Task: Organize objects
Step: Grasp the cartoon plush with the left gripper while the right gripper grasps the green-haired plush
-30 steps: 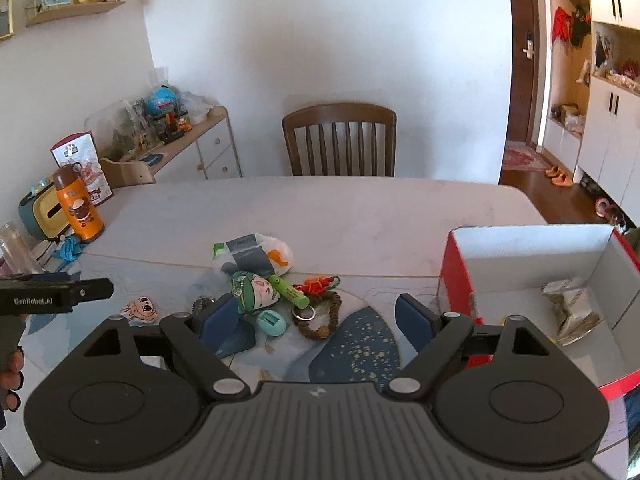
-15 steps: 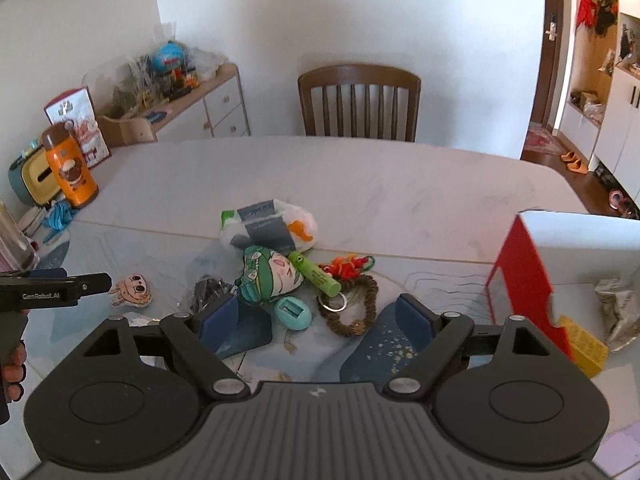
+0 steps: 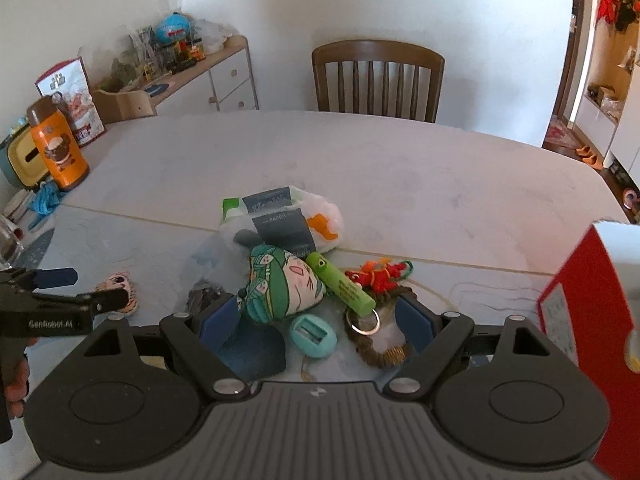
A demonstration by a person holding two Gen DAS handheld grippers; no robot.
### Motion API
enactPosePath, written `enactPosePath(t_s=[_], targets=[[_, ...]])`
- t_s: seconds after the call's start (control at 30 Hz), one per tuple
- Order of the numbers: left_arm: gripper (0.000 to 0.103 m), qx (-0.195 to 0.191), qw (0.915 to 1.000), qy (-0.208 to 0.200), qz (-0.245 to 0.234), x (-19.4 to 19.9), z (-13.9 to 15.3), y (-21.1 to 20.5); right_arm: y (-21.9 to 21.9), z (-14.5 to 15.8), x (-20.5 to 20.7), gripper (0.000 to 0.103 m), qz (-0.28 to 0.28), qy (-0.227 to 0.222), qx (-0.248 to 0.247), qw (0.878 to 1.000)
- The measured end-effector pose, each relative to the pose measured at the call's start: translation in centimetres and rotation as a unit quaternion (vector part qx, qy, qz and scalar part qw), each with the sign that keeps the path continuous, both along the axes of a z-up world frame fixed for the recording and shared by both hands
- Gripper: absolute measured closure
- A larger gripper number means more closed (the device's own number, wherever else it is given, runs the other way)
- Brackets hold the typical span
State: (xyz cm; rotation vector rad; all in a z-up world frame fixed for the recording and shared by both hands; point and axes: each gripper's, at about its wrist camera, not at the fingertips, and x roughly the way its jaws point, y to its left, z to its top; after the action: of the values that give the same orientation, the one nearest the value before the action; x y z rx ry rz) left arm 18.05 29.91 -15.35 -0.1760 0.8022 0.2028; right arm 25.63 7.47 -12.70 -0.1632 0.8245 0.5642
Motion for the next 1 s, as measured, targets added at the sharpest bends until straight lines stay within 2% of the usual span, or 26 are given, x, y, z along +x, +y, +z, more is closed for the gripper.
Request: enactPosePath(t_s=[0.3, 0.53, 0.67, 0.73, 0.83, 1.0], targets=[[0.015, -0.001, 0.9999, 0.011, -0.003, 0.4, -1.1, -0.1, 3.7, -2.0, 2.4, 0.019, 0.015, 0.026, 0.004, 1.0], [0.027, -0.003, 0.9999, 0.015, -0.006, 0.2, -1.6, -0.3, 4.9, -3.4, 3.6, 0.032, 0.003, 0.061, 0.013, 0.998], [0.034, -0.004, 0.9999, 0.01, -0.004, 0.1, -1.5, -0.2, 5.1, -4.1, 4.1, 0.033, -0.001, 0.071, 0.01, 0.997], [0.042, -0.003, 0.9999, 0.008, -0.005, 0.2, -1.4, -0.2, 5.2, -4.3, 4.2, 0.039, -0.002, 0.074, 0.008, 0.997], [0.048, -0.007, 0.9999, 0.007, -0.01, 0.1, -1.3, -0.2, 5.3, -4.7, 4.3, 0.044, -0.005, 0.079, 0.005, 0.997], [0.052, -0.01, 0.9998, 0.006, -0.015, 0.1, -1.3, -0.2, 4.9, -4.8, 4.3, 0.053, -0.009, 0.082, 0.008, 0.997]])
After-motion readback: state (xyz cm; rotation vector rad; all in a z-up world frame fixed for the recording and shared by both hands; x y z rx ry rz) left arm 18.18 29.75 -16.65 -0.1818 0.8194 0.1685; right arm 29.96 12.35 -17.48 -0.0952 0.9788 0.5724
